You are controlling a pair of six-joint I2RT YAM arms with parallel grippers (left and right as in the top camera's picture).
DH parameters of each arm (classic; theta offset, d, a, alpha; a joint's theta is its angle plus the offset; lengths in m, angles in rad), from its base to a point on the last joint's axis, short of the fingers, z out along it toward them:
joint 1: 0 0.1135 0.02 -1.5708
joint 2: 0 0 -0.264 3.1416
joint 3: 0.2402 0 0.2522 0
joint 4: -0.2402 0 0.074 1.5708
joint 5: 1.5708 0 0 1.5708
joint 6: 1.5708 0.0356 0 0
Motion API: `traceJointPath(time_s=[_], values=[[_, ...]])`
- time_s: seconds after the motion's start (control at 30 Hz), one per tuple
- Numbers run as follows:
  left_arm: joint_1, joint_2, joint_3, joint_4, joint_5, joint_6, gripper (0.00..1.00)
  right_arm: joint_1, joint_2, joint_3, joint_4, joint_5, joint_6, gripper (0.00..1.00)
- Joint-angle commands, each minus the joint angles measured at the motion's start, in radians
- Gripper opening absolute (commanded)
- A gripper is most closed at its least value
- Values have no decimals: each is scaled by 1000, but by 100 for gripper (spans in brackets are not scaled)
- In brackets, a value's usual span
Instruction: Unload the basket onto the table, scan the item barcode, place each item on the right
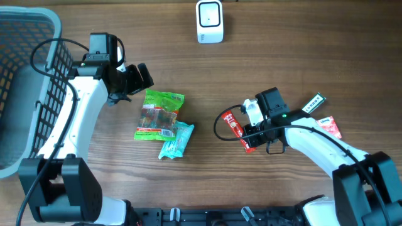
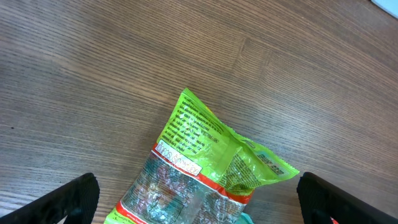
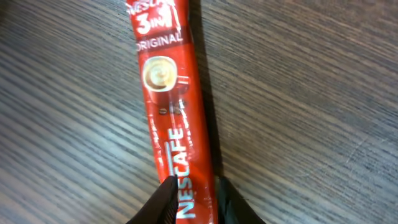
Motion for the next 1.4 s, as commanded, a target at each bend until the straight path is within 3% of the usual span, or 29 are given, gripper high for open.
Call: traceJointPath(time_s=[0.0,0.23,0.5,0.8,1.03,1.17,1.37], values=[[3,7,-6,0,-6,-2,100,8,64,-10,23,29,-21,27],[3,7,-6,0,-6,-2,100,8,190,-10,35,29,-19,34],[3,7,-6,0,-6,-2,100,8,140,37,-16,27,-20,43],[3,7,-6,0,-6,-2,100,37,-3,44,-74,58,13,34],[3,7,-6,0,-6,-2,100,182,-3,39,-79,283,47,38],[3,7,-6,0,-6,-2,100,192,-3,38,-74,378,85,39],[3,7,-6,0,-6,-2,100,192,-3,10,-53,335,85,33]])
